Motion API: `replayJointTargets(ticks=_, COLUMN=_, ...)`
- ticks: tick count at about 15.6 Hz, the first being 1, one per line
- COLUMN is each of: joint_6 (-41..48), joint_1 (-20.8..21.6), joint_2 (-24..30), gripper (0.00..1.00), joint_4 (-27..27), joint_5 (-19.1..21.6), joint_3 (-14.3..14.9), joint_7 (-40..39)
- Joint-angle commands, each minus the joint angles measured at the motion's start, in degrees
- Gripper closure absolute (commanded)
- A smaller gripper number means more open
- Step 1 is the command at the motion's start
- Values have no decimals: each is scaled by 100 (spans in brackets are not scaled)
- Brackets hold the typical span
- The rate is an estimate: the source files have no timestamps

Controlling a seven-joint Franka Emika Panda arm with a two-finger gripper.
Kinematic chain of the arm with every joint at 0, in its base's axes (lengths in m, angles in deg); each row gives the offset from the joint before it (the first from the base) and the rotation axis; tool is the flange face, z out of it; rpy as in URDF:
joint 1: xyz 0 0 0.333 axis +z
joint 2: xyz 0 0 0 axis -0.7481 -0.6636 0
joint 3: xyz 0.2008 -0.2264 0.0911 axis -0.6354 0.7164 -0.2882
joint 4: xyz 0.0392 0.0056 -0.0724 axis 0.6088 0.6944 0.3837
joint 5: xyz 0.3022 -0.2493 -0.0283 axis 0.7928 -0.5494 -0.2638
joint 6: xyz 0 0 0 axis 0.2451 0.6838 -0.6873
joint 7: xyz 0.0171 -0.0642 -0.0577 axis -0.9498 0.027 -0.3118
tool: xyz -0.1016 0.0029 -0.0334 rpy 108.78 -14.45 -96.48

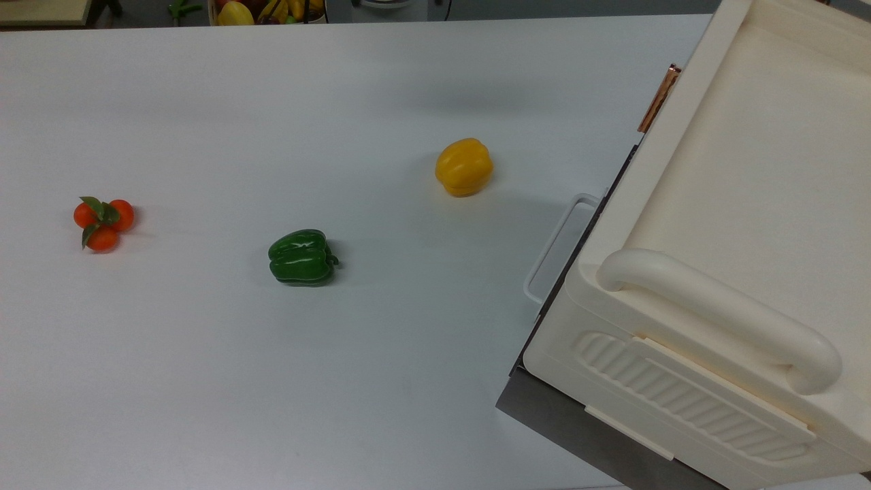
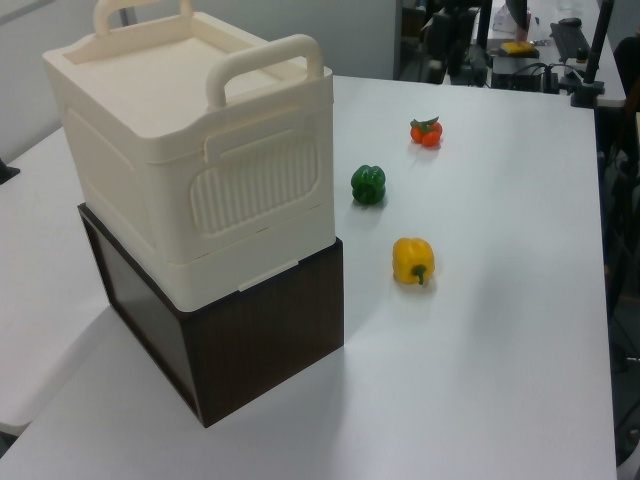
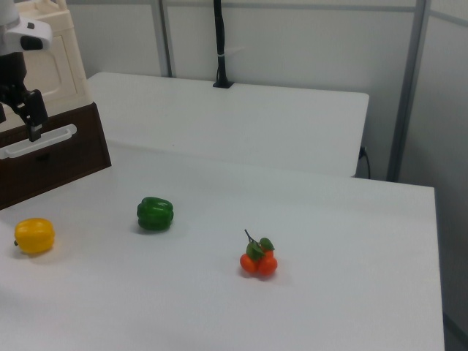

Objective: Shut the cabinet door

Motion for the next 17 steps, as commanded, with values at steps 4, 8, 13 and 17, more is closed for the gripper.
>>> replayJointTargets(ticks=4, joint_6=-51, joint_1=381, joint_2=235, gripper=0, joint_4=109, joint_5=-465, joint_3=608, joint_7=-136)
replayJointTargets(ticks=8, joint_6=-659, joint_1=372, joint_2=68, gripper=0, joint_4=127, joint_5=-474, joint_3=714, joint_7=-961)
replayJointTargets(ticks=13, joint_6=-818, joint_1=372, joint_2=-11, gripper=0, joint_4=127, joint_5=-658, joint_3=731, joint_7=-1078)
replayJointTargets(ticks=17, joint_6=-818, joint_1=372, joint_2=-20, gripper=0, joint_4=127, joint_5=-667, joint_3=731, joint_7=-1078)
